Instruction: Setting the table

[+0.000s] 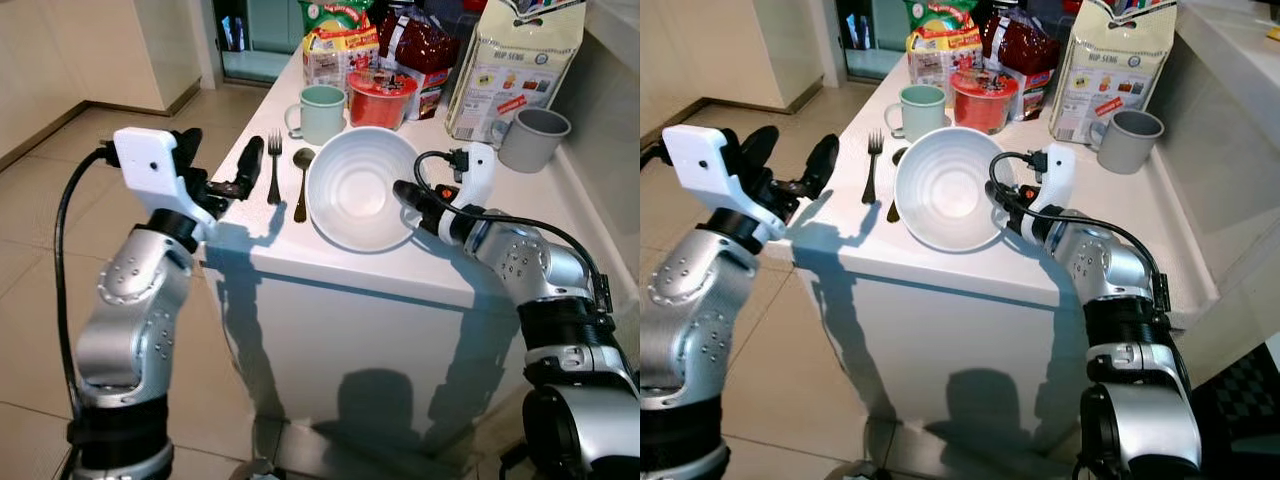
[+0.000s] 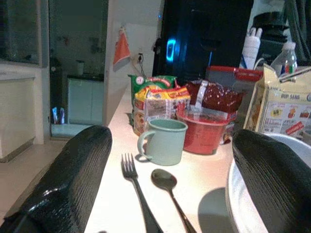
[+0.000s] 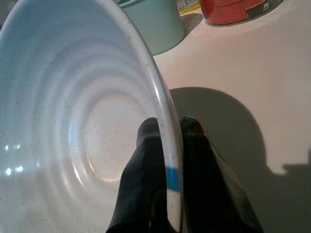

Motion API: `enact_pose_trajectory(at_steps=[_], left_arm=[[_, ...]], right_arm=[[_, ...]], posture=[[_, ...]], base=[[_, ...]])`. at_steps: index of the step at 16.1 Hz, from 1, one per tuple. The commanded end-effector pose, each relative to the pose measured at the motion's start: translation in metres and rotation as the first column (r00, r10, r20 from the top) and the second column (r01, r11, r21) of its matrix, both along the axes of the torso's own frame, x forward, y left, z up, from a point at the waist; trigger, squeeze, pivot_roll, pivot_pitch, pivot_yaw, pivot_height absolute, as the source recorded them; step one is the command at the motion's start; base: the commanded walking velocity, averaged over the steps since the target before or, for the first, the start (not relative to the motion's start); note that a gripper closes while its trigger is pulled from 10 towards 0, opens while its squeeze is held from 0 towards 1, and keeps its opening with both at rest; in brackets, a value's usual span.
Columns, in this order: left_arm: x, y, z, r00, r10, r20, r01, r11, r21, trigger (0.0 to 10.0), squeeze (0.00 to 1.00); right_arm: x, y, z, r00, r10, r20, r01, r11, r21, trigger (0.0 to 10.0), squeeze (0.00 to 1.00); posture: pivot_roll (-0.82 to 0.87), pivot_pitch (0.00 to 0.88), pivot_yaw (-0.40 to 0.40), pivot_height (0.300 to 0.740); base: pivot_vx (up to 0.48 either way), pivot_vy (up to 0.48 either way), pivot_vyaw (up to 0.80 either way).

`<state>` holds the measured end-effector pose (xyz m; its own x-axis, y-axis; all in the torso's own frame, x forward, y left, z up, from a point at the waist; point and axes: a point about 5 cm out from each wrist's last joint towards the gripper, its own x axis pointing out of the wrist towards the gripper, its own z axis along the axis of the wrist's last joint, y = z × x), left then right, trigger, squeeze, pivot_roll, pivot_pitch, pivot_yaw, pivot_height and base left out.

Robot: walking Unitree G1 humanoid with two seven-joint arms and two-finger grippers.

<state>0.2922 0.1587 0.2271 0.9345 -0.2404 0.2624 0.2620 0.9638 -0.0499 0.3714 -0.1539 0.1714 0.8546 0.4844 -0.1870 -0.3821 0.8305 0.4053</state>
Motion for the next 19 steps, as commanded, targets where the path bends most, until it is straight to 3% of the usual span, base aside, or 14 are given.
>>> enact_pose_trajectory(at_steps=[1,3,4,7,9,13,19], left_arm=[[-0.001,-0.003,-0.005,1.0,0.015,-0.027,-0.015,1.0,0.001,10.0,0.0],[0.0,-0.011,-0.012,0.998,-0.002,-0.062,0.005,0.998,0.061,10.0,0.0],[0.001,-0.013,-0.014,0.997,-0.01,-0.073,0.016,0.997,0.077,10.0,0.0],[0.007,-0.021,-0.029,0.986,-0.023,-0.162,0.036,0.996,0.081,10.0,0.0],[0.017,-0.02,-0.032,0.979,0.001,-0.203,0.004,1.0,0.028,10.0,0.0],[0.016,-0.017,-0.031,0.976,0.046,-0.212,-0.047,0.999,0.002,10.0,0.0],[0.019,-0.022,-0.035,0.972,0.054,-0.23,-0.055,0.998,0.001,10.0,0.0]], right_arm=[[0.004,-0.001,0.008,0.999,-0.007,0.034,0.007,1.0,-0.001,0.0,0.0],[0.005,0.001,0.004,1.0,-0.016,0.026,0.017,0.999,-0.042,0.0,0.0],[0.005,0.001,0.002,1.0,-0.024,0.02,0.025,0.998,-0.053,10.0,0.0],[0.006,0.003,0.001,0.999,-0.038,0.029,0.039,0.998,-0.049,10.0,0.0],[0.008,0.008,0.003,0.998,-0.042,0.039,0.044,0.998,-0.05,10.0,0.0],[0.007,0.008,0.013,0.996,-0.037,0.086,0.043,0.997,-0.06,10.0,0.0],[0.007,0.007,0.01,0.996,-0.058,0.073,0.062,0.996,-0.062,10.0,0.0]], posture=[[0.15,0.0,-0.033,0.74],[0.15,0.0,-0.026,0.74],[0.15,0.0,-0.018,0.74],[0.14,0.0,-0.005,0.74],[0.13,0.0,0.003,0.74],[0.12,0.0,-0.001,0.74],[0.11,0.0,-0.003,0.74]], base=[[0.0,0.0,0.0],[0.0,0.0,0.0],[0.0,0.0,0.0],[0.0,0.0,0.0],[0.0,0.0,0.0],[0.0,0.0,0.0],[0.0,0.0,0.0]])
